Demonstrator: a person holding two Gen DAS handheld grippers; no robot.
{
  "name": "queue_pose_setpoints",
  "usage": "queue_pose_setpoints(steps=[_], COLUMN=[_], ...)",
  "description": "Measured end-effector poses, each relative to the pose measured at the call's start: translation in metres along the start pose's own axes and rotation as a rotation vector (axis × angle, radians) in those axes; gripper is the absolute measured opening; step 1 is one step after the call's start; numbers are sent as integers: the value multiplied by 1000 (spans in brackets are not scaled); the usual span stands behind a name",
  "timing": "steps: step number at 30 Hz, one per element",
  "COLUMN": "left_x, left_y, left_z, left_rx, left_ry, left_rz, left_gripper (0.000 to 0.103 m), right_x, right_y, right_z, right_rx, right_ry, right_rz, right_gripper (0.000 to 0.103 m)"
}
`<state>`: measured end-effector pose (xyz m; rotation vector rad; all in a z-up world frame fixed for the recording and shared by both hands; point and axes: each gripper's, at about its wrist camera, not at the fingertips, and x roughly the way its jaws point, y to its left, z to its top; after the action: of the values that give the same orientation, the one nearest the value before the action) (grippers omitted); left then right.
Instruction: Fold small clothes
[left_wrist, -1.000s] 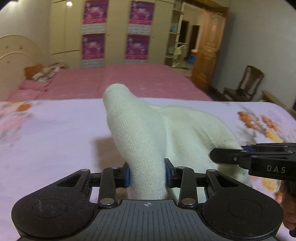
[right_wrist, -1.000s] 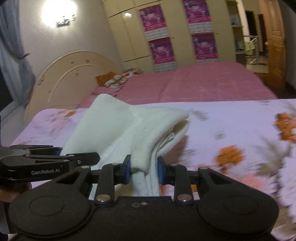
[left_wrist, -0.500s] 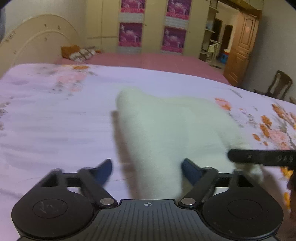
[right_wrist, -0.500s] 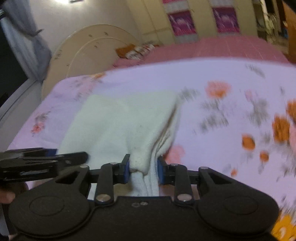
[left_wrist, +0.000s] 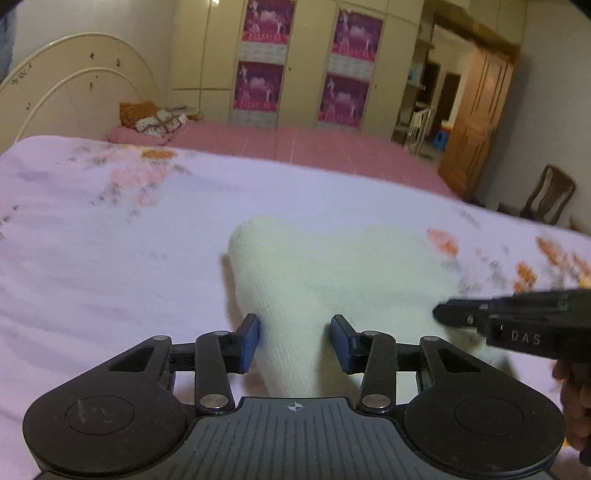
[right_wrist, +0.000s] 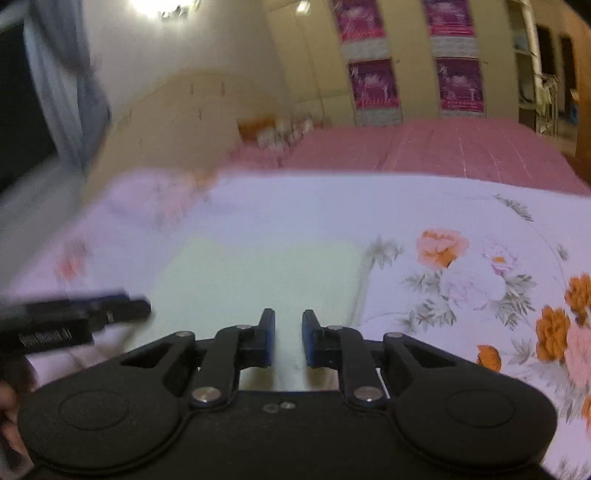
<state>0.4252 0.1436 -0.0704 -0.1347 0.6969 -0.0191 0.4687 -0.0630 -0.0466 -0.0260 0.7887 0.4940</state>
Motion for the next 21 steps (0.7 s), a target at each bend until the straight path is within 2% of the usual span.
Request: queue_pose_setpoints(steps=[3,7,9,13,16,19,21], left_x=[1,-26,-43,-72,-73,-70,-73], left_y=[4,1,0,-2,-8,-16,-18], left_z=[0,-4,-15,-45,-63,-73,-75], left_rx=[-21,12,16,-38,-40,-5,0], left_ry=[3,-23,-34,-27,16,51,52], left_rz=[-15,-10,-1,-3,3,38,51], left_gripper=[43,42,42,42,42,42,42], right_x=[5,-7,-29,-59,-69,-58,-57], right_y=[0,1,3,12,16,16,12], right_z=[0,4,-4,-30,-52,-68,-70], right_rx=[-50,-61,-66,-105,-136,-146,-123], right_ry=[-2,-5,-34,-49,-31,43,45], right_rz=[-22,-31,-10,37,44,-12,-26], right_gripper=[12,13,16,17,17,12,14])
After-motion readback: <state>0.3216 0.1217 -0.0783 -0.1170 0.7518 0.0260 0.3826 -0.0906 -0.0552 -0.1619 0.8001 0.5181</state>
